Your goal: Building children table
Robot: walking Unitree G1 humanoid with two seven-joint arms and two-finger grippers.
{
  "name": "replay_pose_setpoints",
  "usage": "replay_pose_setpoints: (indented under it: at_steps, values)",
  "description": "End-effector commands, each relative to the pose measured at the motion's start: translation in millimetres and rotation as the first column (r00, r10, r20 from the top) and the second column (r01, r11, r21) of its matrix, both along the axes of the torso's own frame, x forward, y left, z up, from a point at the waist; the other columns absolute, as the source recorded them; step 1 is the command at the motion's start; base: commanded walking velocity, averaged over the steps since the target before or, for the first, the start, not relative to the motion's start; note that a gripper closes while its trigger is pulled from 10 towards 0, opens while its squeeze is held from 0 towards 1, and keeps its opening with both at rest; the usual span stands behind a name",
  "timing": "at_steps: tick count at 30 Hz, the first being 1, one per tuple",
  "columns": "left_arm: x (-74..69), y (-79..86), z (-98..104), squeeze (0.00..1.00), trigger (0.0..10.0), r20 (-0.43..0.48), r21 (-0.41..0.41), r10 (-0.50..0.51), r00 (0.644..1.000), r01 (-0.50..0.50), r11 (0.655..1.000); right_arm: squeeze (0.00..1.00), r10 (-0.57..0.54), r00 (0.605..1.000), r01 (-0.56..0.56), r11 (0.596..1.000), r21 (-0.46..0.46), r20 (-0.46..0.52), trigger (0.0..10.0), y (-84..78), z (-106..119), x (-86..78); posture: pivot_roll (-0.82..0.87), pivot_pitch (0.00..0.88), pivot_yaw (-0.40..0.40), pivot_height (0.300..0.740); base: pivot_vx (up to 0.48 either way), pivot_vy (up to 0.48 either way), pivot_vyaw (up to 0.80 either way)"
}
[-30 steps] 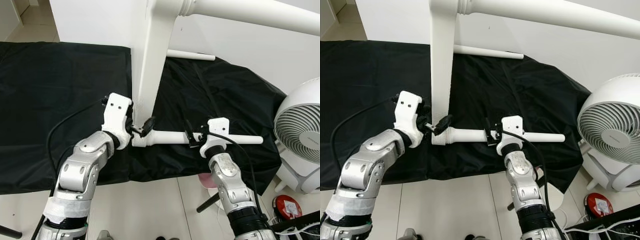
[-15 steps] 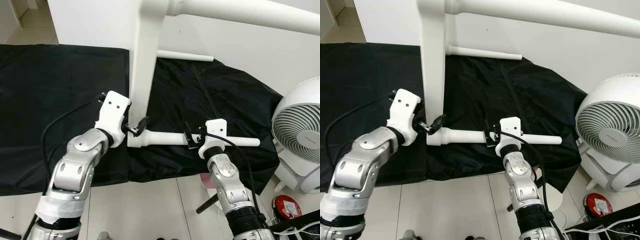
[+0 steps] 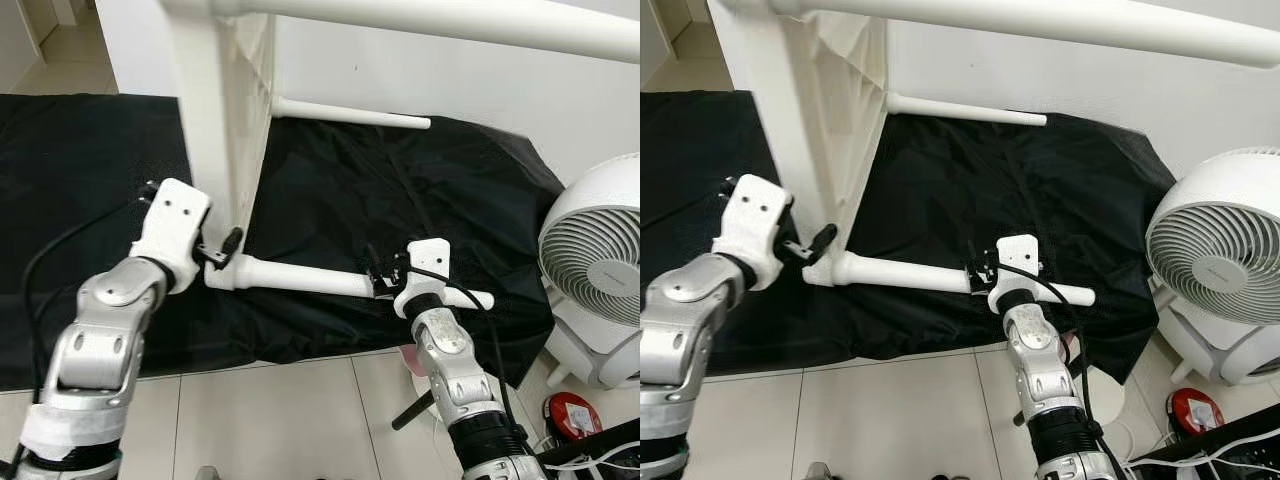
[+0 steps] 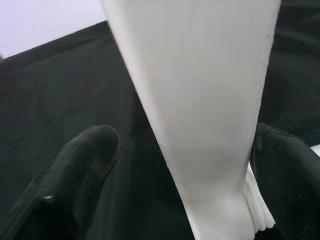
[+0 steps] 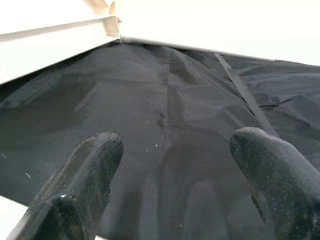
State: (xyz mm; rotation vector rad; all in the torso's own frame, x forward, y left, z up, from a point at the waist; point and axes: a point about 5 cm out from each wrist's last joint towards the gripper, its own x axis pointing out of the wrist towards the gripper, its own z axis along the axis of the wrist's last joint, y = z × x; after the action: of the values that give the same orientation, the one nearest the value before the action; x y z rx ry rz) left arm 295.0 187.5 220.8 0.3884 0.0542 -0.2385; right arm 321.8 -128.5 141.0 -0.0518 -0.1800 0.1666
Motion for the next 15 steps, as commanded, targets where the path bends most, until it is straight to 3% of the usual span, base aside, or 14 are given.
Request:
replay_pose_setpoints:
  at_steps: [1, 8, 10, 15]
  values:
    - [0.2, 23.6, 0, 0.0, 10.0, 0.033, 0.034, 0.19, 0.981, -0.191, 0.981, 0.0, -0.012, 1.0, 0.012, 1.0, -0.002, -0.014, 10.0, -3.6, -5, -0.2, 0.16, 0.097, -0.103, 0.74, 0.0, 0.0, 0.0]
    - [-0.1, 28.1, 3, 0.0, 10.0, 0.041, 0.038, 0.207, 0.977, -0.209, 0.977, 0.0, -0.01, 1.0, 0.01, 1.0, -0.003, -0.018, 10.0, -2.2, -7, -1.0, 0.16, 0.097, -0.103, 0.74, 0.0, 0.0, 0.0]
    - [0.4, 21.8, 3, 0.0, 10.0, 0.028, -0.023, 0.2, 0.979, -0.199, 0.98, 0.0, -0.013, 1.0, 0.013, 1.0, -0.003, -0.02, 10.0, -2.4, -8, -1.2, 0.16, 0.097, -0.103, 0.74, 0.0, 0.0, 0.0]
    - [1.1, 13.7, 2, 0.0, 10.0, 0.016, -0.077, 0.181, 0.983, -0.18, 0.981, 0.0, -0.017, 1.0, 0.017, 1.0, -0.002, -0.019, 10.0, -3.1, -7, -0.8, 0.15, 0.107, -0.099, 0.74, 0.0, 0.0, 0.0]
